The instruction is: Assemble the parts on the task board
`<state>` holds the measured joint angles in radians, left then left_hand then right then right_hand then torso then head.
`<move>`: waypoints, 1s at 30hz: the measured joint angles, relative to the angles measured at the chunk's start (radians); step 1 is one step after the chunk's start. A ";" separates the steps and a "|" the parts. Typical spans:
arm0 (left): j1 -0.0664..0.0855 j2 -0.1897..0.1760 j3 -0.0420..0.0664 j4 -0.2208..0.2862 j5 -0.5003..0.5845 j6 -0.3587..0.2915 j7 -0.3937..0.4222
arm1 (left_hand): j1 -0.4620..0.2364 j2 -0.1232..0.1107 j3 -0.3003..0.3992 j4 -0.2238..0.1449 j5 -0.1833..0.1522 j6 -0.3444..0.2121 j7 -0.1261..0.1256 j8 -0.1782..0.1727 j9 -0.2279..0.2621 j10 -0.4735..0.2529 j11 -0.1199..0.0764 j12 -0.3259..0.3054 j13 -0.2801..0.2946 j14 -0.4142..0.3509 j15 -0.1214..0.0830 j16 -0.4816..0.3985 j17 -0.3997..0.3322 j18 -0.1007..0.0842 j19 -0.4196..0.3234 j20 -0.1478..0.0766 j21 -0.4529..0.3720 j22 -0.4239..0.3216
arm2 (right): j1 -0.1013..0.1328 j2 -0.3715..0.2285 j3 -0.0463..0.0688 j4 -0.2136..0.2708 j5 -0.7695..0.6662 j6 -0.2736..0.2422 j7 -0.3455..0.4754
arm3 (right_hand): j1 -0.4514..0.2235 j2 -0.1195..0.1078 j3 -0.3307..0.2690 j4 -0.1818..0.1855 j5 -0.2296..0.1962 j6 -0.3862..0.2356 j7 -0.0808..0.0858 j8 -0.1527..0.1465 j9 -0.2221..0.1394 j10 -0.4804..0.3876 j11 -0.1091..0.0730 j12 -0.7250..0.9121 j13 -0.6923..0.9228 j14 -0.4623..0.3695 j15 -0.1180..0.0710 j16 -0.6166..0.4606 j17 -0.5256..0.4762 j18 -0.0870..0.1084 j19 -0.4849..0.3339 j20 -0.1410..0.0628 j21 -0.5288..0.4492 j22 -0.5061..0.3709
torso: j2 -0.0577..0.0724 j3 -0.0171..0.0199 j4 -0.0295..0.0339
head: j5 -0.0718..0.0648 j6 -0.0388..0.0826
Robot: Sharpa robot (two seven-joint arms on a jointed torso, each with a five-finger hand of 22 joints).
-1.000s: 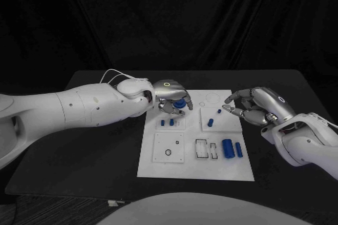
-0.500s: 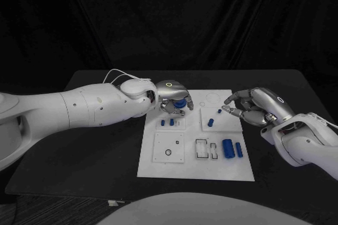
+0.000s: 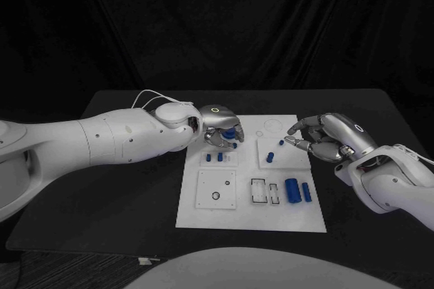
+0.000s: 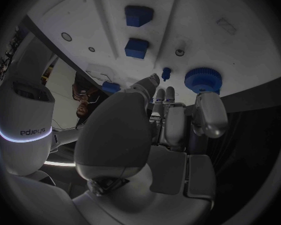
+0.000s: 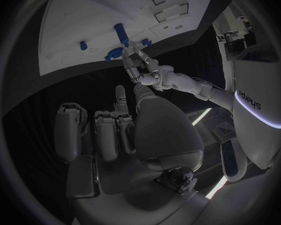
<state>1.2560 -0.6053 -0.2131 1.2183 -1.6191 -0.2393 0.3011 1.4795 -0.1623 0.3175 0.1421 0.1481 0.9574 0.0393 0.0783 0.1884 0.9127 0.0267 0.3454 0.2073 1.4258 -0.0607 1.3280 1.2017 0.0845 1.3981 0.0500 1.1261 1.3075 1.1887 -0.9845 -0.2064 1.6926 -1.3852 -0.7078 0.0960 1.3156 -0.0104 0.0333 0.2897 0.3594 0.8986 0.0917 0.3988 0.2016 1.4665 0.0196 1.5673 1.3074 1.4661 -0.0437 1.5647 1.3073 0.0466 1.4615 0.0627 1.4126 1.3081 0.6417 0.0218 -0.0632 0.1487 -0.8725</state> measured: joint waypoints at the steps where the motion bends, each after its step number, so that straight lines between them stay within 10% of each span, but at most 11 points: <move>1: -0.001 0.001 0.000 -0.001 0.000 0.002 -0.002 | 0.000 0.000 0.000 0.000 0.000 0.000 0.000 0.000 0.000 0.000 0.000 0.005 0.004 0.000 0.000 0.000 0.000 0.000 0.000 0.000 0.000 0.000 | 0.000 0.000 0.000 0.000 0.000 0.001 -0.001 | 0.000 0.000 0.000 0.000 0.000 0.000 0.000 0.000 -0.001 0.000 0.000 0.000 0.000 0.000 0.000 0.000 0.000 0.000 0.000 0.000 0.000 0.000 | 0.000 0.0000 0.0000 | 0.000 0.000; 30: -0.030 0.046 0.001 -0.065 -0.001 0.026 -0.022 | 0.028 0.028 0.004 -0.010 0.049 0.040 0.019 0.007 0.002 -0.017 -0.003 0.072 0.076 -0.008 0.007 -0.001 -0.029 0.000 0.000 0.000 -0.019 0.000 | 0.000 0.002 0.000 -0.006 0.013 0.024 -0.014 | 0.000 0.000 0.000 0.000 0.000 0.000 0.000 0.000 0.000 0.000 0.000 0.000 0.000 0.000 0.000 0.000 0.000 0.000 0.000 0.000 -0.011 0.000 | -0.002 0.0005 0.0005 | 0.002 0.000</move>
<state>1.2257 -0.5594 -0.2124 1.1538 -1.6197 -0.2132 0.2791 1.5070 -0.1347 0.3220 0.1323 0.1974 0.9978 0.0579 0.0851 0.1900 0.8962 0.0239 0.4174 0.2831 1.4182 -0.0539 1.3272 1.1723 0.0845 1.3981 0.0500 1.1073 1.3074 1.1886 -0.9823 -0.2064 1.6864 -1.3717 -0.6834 0.0823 1.3156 -0.0104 0.0333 0.2896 0.3594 0.8986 0.0917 0.3988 0.2012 1.4665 0.0197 1.5673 1.3073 1.4661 -0.0437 1.5647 1.3073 0.0466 1.4615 0.0628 1.4011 1.3077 0.6397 0.0222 -0.0627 0.1504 -0.8726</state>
